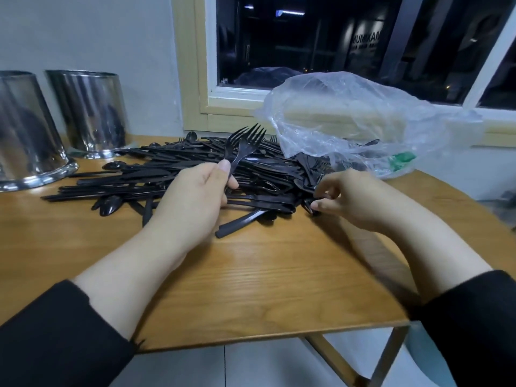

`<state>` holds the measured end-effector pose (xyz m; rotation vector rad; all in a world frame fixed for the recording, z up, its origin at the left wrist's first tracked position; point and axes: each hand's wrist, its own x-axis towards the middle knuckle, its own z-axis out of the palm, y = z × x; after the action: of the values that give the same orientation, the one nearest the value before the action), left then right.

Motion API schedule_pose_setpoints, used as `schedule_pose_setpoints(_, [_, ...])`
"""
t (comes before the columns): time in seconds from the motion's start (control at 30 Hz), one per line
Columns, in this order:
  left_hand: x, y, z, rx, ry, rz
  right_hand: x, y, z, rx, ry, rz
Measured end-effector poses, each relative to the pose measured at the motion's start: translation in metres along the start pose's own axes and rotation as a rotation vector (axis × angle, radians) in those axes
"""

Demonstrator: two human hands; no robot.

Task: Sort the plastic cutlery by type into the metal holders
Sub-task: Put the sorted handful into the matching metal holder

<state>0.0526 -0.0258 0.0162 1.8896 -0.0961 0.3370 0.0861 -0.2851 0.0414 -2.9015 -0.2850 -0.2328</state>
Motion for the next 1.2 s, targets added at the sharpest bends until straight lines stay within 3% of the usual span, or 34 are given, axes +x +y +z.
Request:
schedule_pose_setpoints(0.47, [0.0, -0.005, 0.001, 0.083, 0.044, 0.049, 0.002, -0.01, 0.025, 0.02, 0.067, 0.027])
schedule_pose_setpoints(0.77, [-0.002, -0.002, -0.001, 0.069, 0.061, 0.074, -0.017, -0.004, -0.023, 0.908, -0.091, 0.031])
schedule_pose_setpoints(0.87, [-0.003, -0.001, -0.002, 0.061, 0.073, 0.072, -0.026, -0.004, -0.046, 1.059, -0.112, -0.044])
schedule_pose_setpoints(0.93, [-0.004, 0.0, -0.002, 0.041, 0.066, 0.08, -0.026, -0.005, -0.056, 1.033, -0.028, -0.104])
schedule_pose_setpoints(1.1, [-0.01, 0.005, -0.003, 0.035, 0.039, 0.128, -0.025, -0.02, -0.066, 0.877, 0.38, -0.228])
schedule_pose_setpoints(1.2, [-0.013, 0.008, -0.003, -0.063, 0.032, 0.095, -0.024, -0.034, -0.058, 0.884, 0.413, -0.226])
